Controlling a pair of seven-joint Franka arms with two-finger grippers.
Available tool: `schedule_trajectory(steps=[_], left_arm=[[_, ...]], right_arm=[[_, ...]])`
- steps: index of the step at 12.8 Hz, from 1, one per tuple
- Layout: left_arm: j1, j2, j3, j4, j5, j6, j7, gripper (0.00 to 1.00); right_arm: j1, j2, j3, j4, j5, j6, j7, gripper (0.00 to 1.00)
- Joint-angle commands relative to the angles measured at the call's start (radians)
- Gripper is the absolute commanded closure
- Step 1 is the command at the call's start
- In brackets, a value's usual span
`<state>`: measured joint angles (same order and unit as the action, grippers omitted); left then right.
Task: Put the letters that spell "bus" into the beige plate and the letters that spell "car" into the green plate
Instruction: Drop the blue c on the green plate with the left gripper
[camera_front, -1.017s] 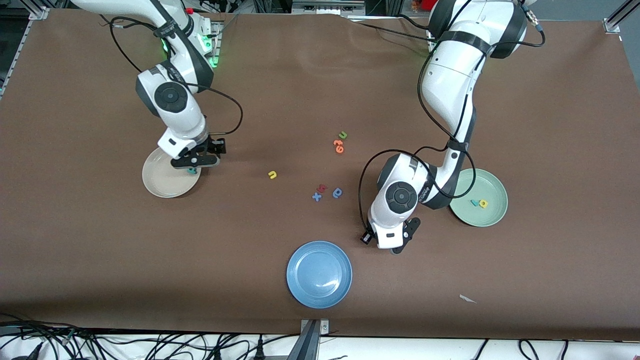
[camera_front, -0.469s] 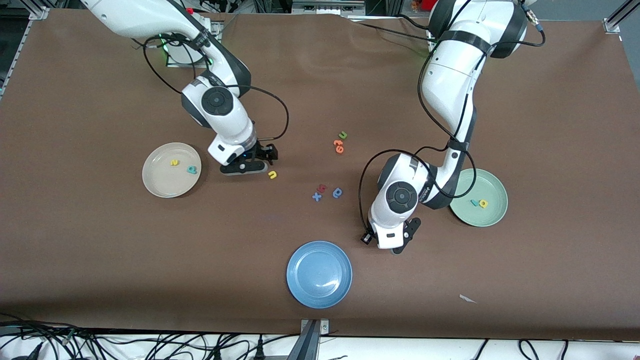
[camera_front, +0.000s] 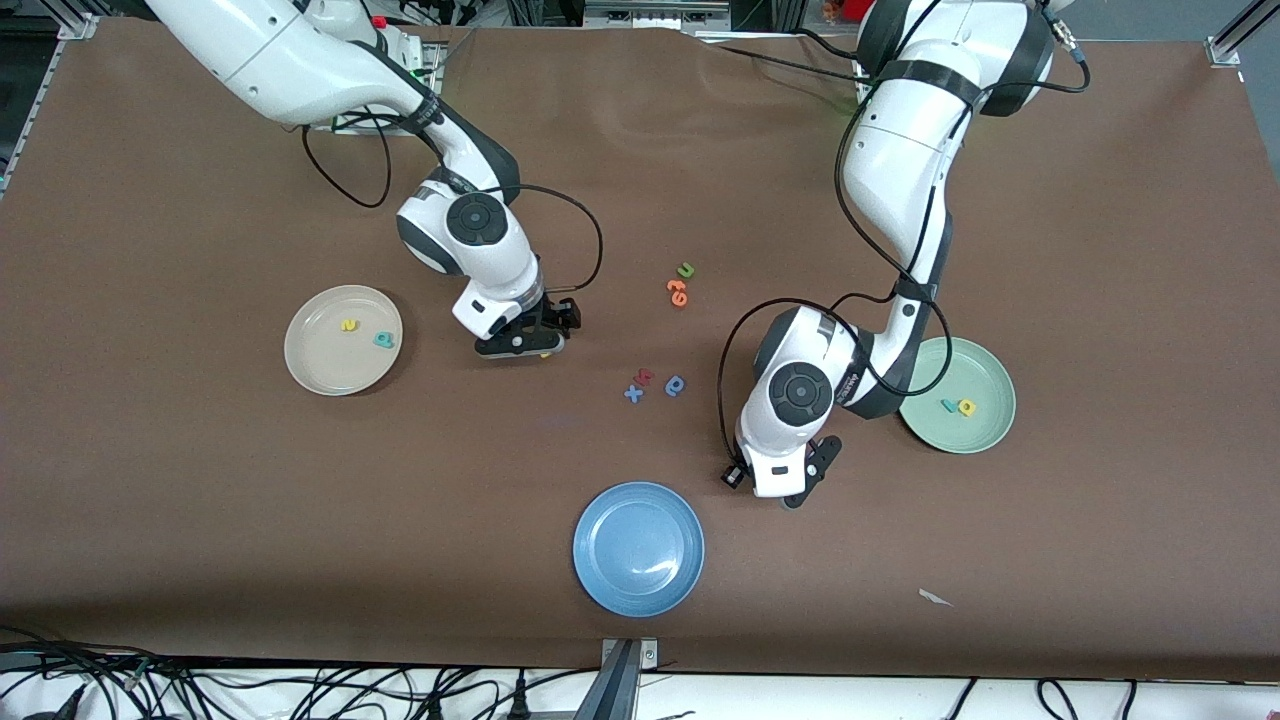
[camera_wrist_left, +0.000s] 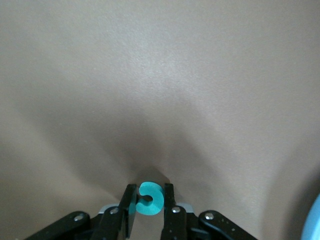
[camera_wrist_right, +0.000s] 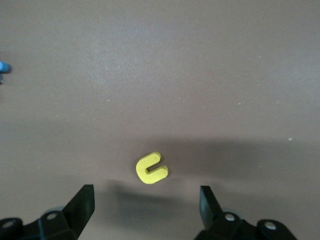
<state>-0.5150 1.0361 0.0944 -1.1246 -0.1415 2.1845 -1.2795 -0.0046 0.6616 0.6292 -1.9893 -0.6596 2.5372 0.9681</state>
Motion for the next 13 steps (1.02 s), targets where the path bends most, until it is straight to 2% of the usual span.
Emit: schedule_trajectory(steps=[1, 4, 9, 10, 11, 13], left_arm=[[0.033, -0.027, 0.01, 0.013, 0.023, -0.138, 0.121, 0.82], [0.114, -0.079, 0.01, 0.013, 0.026, -0.283, 0.337, 0.82], [0.26, -0.139, 0.014, -0.003, 0.036, -0.521, 0.916, 0.82], [0.271, -0.149, 0.019, -0.021, 0.081, -0.558, 1.013, 0.82], [0.271, -0.174, 0.016, -0.062, 0.133, -0.565, 1.073, 0.82], [0.286, -0.221, 0.016, -0.136, 0.157, -0.563, 1.156, 0.82]], right_arm=[[0.009, 0.029, -0.003, 0.032, -0.034, 0.002, 0.034, 0.07], [0.009, 0.044, -0.003, 0.033, -0.058, 0.003, 0.034, 0.08], [0.014, 0.072, -0.005, 0.053, -0.114, 0.006, 0.038, 0.11], [0.014, 0.072, -0.005, 0.055, -0.115, 0.006, 0.038, 0.12], [0.014, 0.072, -0.005, 0.055, -0.117, 0.006, 0.037, 0.17], [0.014, 0.072, -0.008, 0.053, -0.118, 0.006, 0.037, 0.29]])
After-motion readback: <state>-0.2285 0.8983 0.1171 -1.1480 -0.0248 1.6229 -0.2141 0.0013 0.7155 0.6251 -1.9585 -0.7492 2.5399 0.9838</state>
